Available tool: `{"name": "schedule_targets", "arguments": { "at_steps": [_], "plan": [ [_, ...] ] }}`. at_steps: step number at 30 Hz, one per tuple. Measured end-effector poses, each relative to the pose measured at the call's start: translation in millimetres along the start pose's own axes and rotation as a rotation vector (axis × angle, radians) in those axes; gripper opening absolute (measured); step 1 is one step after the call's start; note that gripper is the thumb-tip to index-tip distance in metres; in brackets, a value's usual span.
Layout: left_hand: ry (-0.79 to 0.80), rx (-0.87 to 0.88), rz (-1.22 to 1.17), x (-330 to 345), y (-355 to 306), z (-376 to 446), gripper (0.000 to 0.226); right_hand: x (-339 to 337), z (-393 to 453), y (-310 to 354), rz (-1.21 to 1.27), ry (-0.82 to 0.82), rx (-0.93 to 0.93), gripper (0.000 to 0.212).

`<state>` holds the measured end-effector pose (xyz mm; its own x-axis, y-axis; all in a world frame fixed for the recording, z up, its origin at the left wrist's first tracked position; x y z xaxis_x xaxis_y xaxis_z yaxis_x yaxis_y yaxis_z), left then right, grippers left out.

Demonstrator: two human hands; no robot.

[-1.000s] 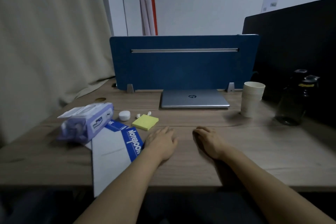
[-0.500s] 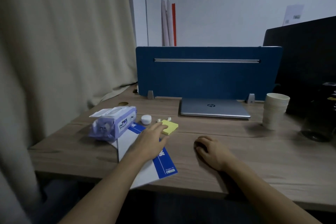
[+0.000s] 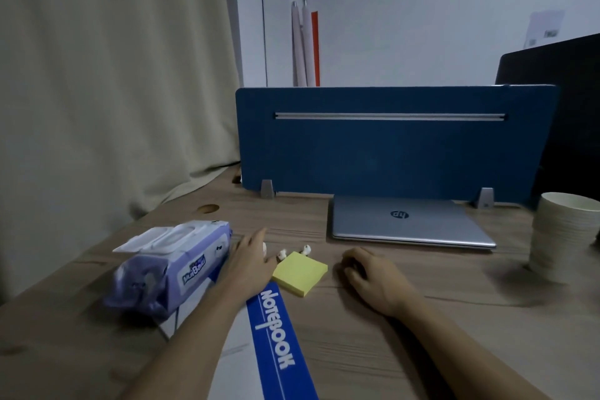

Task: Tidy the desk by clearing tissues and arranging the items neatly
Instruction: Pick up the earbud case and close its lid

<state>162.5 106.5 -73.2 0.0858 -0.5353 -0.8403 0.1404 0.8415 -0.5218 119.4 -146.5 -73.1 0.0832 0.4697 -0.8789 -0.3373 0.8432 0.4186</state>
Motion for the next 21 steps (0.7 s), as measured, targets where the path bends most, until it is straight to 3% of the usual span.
{"name": "schedule_targets", "arguments": {
  "at_steps": [5, 9, 14, 21],
  "plan": [
    [-0.065, 0.005, -0.090, -4.6, 9.0, 5.4, 0.047, 0.8, 18.7, -7.5, 0.038, -0.006, -0.018, 0.034],
    [-0.074, 0.116, -0.349, -13.7, -4.9, -3.5, 0.037, -3.0, 15.2, -10.2, 0.166, -0.033, -0.031, 0.028],
    [0.013, 0.275, -0.387, -14.8, -31.6, -12.6, 0.048, -8.1, 6.6, -2.3, 0.409, -0.104, -0.005, 0.018],
    [0.152, 0.331, -0.445, -10.2, -39.0, -19.4, 0.048, -5.6, -3.4, 34.3, 0.787, 0.011, -0.060, 0.019]
  ]
}}
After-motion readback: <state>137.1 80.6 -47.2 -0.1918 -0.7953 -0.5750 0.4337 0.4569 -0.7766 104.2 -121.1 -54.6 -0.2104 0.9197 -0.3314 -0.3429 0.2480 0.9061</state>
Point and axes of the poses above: each hand's wrist, its own z-axis towards the middle knuckle, its own x-axis out of the palm, y = z × x, the point moved 3 cm from there along z, towards the middle knuckle, and after that the axes turned 6 degrees about y, right-handed, at the moved point
